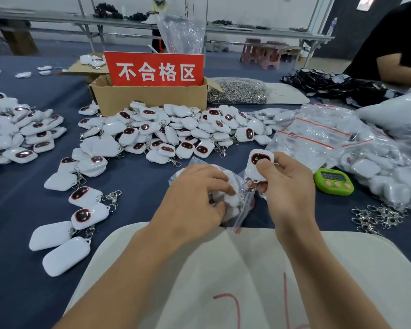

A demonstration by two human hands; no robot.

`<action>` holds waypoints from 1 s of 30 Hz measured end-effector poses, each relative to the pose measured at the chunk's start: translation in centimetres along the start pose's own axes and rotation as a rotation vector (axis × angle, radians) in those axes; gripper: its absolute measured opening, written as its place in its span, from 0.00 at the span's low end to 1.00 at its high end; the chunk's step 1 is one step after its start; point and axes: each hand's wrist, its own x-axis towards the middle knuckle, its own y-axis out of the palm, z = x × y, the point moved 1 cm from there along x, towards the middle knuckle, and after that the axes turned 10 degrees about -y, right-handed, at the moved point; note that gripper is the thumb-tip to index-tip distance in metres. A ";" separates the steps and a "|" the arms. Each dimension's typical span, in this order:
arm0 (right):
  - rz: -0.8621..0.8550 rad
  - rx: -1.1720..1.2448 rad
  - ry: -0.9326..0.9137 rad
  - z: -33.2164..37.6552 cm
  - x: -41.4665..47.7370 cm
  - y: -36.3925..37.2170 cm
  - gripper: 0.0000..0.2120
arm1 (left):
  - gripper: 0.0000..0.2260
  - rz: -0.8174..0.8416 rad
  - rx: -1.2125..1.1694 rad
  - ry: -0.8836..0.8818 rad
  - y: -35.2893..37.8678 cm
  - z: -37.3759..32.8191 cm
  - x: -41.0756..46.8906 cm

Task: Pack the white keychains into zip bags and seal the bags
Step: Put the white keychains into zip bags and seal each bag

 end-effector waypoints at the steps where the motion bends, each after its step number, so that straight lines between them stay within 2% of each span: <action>1: -0.002 0.010 0.004 0.1 0.0 -0.1 0.08 | 0.13 -0.060 -0.074 -0.047 -0.2 -0.1 -0.1; 4: 0.010 0.049 0.015 0.1 0.0 -0.3 0.07 | 0.14 -0.233 -0.254 -0.266 -1.2 0.4 0.0; 7: 0.110 0.140 0.053 0.3 -0.2 -0.1 0.11 | 0.12 -0.269 -0.381 -0.361 -1.7 0.5 0.1; 10: 0.320 0.208 0.014 0.9 -1.2 0.9 0.10 | 0.09 -0.272 -0.462 -0.339 -1.7 -0.6 -0.2; 12: 0.379 0.208 -0.010 1.0 -1.7 1.4 0.08 | 0.10 -0.277 -0.471 -0.297 -1.4 -1.2 -0.4; 19: 0.365 0.241 0.058 0.7 -1.7 1.6 0.10 | 0.08 -0.240 -0.488 -0.270 -1.6 -1.3 -0.3; 24: 0.415 0.264 0.084 0.7 -1.6 1.6 0.11 | 0.06 -0.241 -0.483 -0.258 -1.4 -1.2 -0.3; 30: 0.478 0.235 0.075 0.5 -1.7 1.8 0.10 | 0.03 -0.262 -0.528 -0.337 -1.2 -1.2 -0.2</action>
